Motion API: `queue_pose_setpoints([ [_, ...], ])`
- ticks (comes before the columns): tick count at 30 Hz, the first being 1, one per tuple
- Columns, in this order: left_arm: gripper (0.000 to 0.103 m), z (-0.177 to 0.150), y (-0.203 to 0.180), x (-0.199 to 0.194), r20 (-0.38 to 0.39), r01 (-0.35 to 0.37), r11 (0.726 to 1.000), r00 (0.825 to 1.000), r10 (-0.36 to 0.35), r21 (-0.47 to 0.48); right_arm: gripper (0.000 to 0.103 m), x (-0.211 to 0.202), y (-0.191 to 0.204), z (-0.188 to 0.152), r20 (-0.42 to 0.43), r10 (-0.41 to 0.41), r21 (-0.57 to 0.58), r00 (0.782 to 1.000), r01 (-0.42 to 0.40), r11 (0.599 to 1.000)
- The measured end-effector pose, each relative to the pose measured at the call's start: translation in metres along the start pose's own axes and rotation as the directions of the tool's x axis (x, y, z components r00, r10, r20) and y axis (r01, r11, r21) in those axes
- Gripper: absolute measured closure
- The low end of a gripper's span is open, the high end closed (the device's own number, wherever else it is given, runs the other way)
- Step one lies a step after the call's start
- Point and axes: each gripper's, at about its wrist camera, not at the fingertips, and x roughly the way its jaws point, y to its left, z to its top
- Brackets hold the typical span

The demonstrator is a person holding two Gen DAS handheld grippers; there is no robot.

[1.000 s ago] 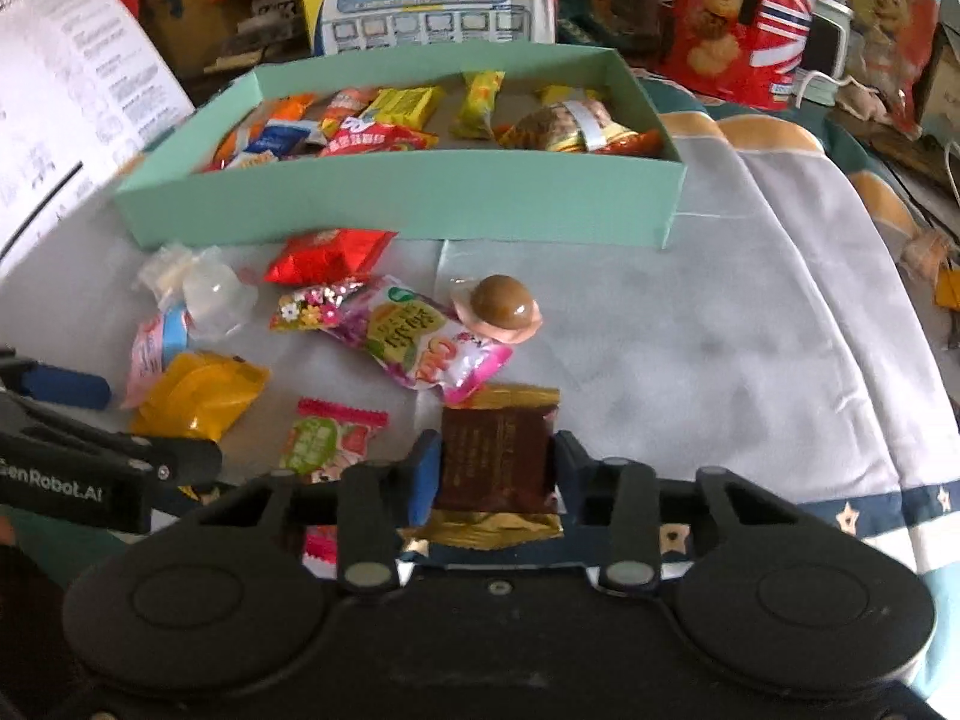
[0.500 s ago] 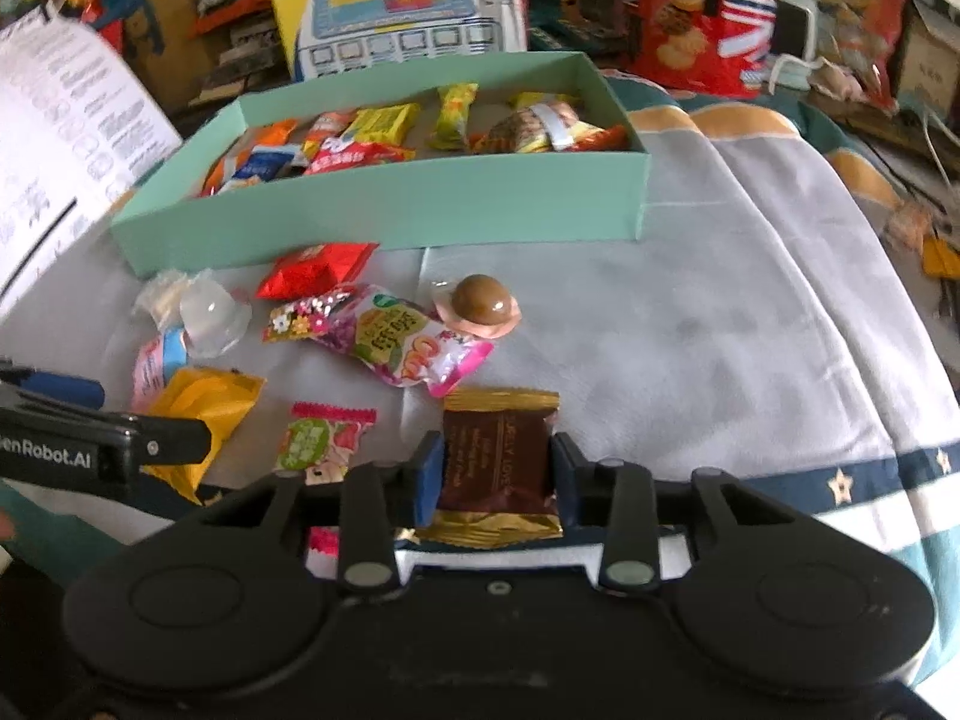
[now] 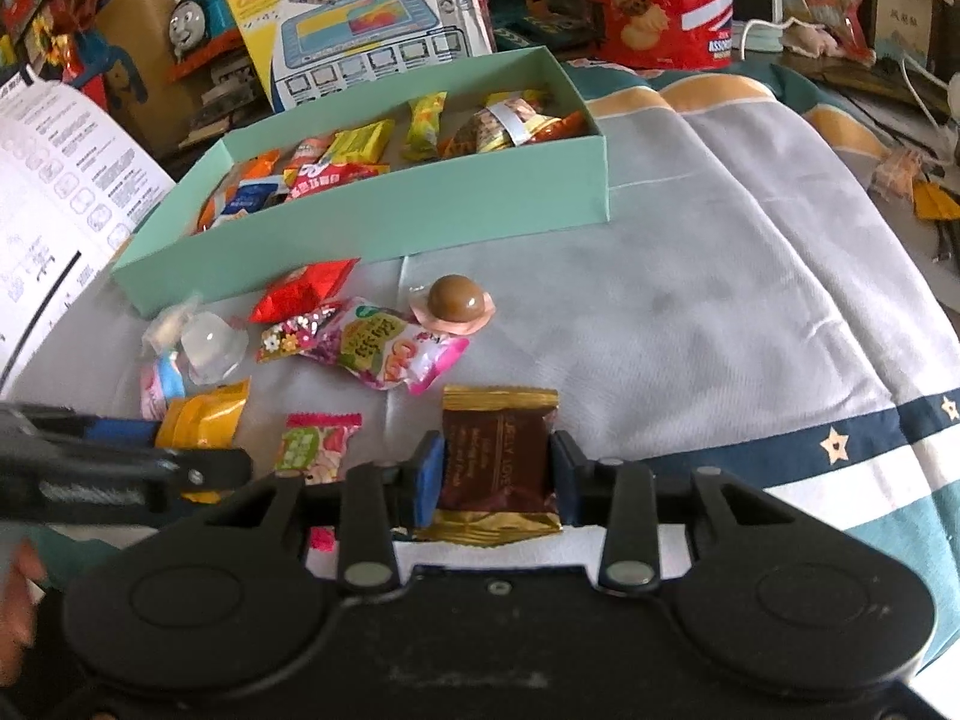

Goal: Organize snacks
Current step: 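Grasp the yellow wrapped cake with the left gripper, then carry the cake and chocolate packet into the green tray and release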

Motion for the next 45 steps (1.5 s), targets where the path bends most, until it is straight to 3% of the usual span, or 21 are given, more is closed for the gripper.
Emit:
queue_pose_setpoints([
  [1,0.060,0.000,-0.001,-0.001,0.008,-0.005,1.000,1.000,0.005,0.010,0.066,-0.001,-0.002,0.000,-0.004,0.009,0.016,1.000,-0.009,1.000],
  [3,0.066,0.000,-0.001,-0.003,0.011,0.006,1.000,1.000,-0.006,0.012,0.066,-0.002,-0.005,0.002,-0.015,0.031,0.045,0.999,-0.030,0.999],
  [8,0.067,0.002,0.000,-0.013,0.020,0.050,0.999,0.999,-0.051,0.011,0.066,-0.007,-0.011,0.010,-0.021,0.071,0.115,0.997,-0.068,0.991],
  [11,0.067,0.011,0.000,-0.030,0.067,0.085,0.996,0.994,-0.085,0.001,0.066,-0.015,-0.013,0.021,0.004,0.092,0.144,0.996,-0.092,0.985],
  [17,0.067,0.058,-0.002,-0.044,0.164,0.109,0.994,0.981,-0.107,-0.006,0.066,-0.022,-0.009,0.064,0.079,0.148,0.176,0.986,-0.159,0.971],
  [26,0.067,0.141,-0.023,-0.003,0.175,0.127,0.991,0.977,-0.120,-0.030,0.066,0.014,-0.008,0.141,0.141,0.200,0.206,0.970,-0.226,0.952],
  [35,0.067,0.169,-0.030,0.037,0.137,0.136,0.988,0.983,-0.125,-0.069,0.066,0.061,-0.007,0.188,0.118,0.214,0.207,0.970,-0.235,0.950],
  [37,0.054,0.169,-0.030,0.042,0.131,0.123,0.989,0.985,-0.112,-0.079,0.060,0.069,-0.005,0.196,0.116,0.218,0.207,0.969,-0.239,0.949],
  [39,0.007,0.166,-0.029,0.044,0.134,0.092,0.992,0.988,-0.080,-0.081,0.049,0.072,-0.004,0.200,0.122,0.216,0.214,0.969,-0.238,0.947],
  [41,0.000,0.163,-0.027,0.042,0.153,0.056,0.994,0.987,-0.042,-0.089,0.027,0.070,-0.004,0.199,0.136,0.206,0.210,0.969,-0.231,0.950],
  [43,0.000,0.162,-0.023,0.042,0.144,0.064,0.993,0.988,-0.050,-0.097,0.018,0.067,-0.004,0.196,0.151,0.192,0.204,0.970,-0.221,0.954],
  [45,0.000,0.161,-0.018,0.041,0.136,0.065,0.991,0.989,-0.049,-0.114,0.015,0.063,-0.004,0.192,0.155,0.188,0.203,0.970,-0.218,0.955],
])
